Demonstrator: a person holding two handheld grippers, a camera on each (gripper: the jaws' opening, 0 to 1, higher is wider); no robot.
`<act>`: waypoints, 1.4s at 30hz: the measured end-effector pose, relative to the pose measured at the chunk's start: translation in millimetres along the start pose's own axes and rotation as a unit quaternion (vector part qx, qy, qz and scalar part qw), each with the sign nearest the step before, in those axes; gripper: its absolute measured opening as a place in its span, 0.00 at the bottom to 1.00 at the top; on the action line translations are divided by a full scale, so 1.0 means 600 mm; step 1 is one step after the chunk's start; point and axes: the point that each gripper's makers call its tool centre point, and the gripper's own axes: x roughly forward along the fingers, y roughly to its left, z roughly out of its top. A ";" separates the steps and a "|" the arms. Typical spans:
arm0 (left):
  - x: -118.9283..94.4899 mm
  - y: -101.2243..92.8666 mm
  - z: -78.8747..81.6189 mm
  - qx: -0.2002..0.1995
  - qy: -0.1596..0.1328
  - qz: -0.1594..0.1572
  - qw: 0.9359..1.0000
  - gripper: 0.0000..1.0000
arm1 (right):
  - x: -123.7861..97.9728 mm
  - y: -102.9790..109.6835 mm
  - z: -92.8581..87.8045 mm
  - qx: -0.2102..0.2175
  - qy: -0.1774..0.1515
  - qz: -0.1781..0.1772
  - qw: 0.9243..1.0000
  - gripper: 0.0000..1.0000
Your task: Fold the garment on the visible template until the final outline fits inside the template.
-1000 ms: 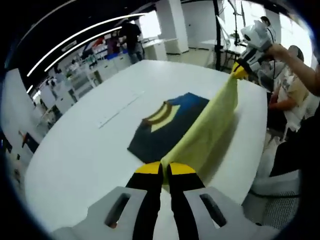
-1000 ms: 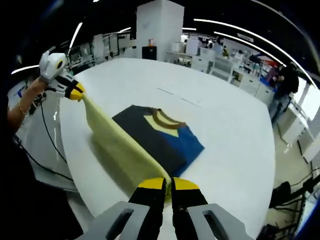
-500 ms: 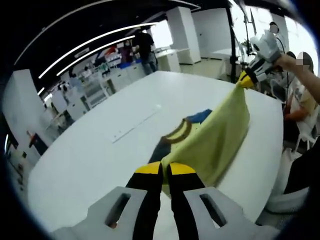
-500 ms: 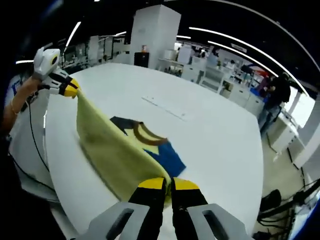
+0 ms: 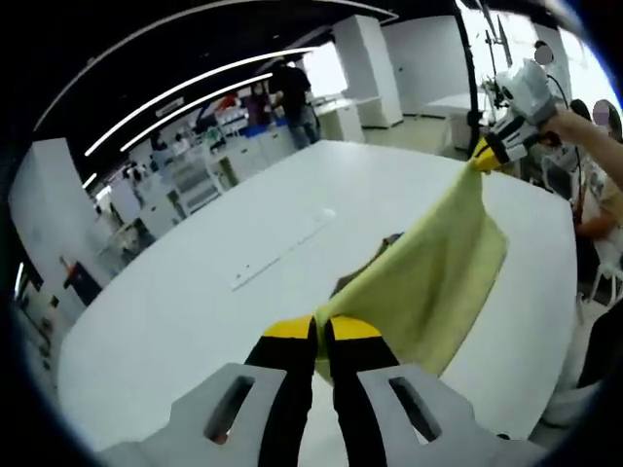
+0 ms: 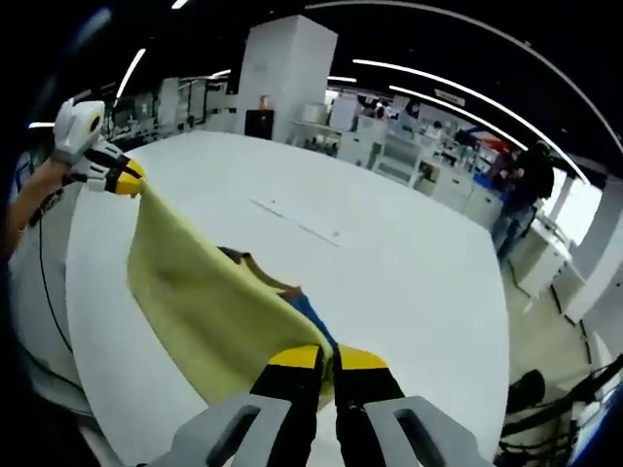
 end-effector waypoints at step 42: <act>0.222 0.033 -0.154 -0.034 0.068 -0.038 0.996 0.07 | 0.228 -0.042 -0.096 -0.012 0.067 0.005 0.998 0.12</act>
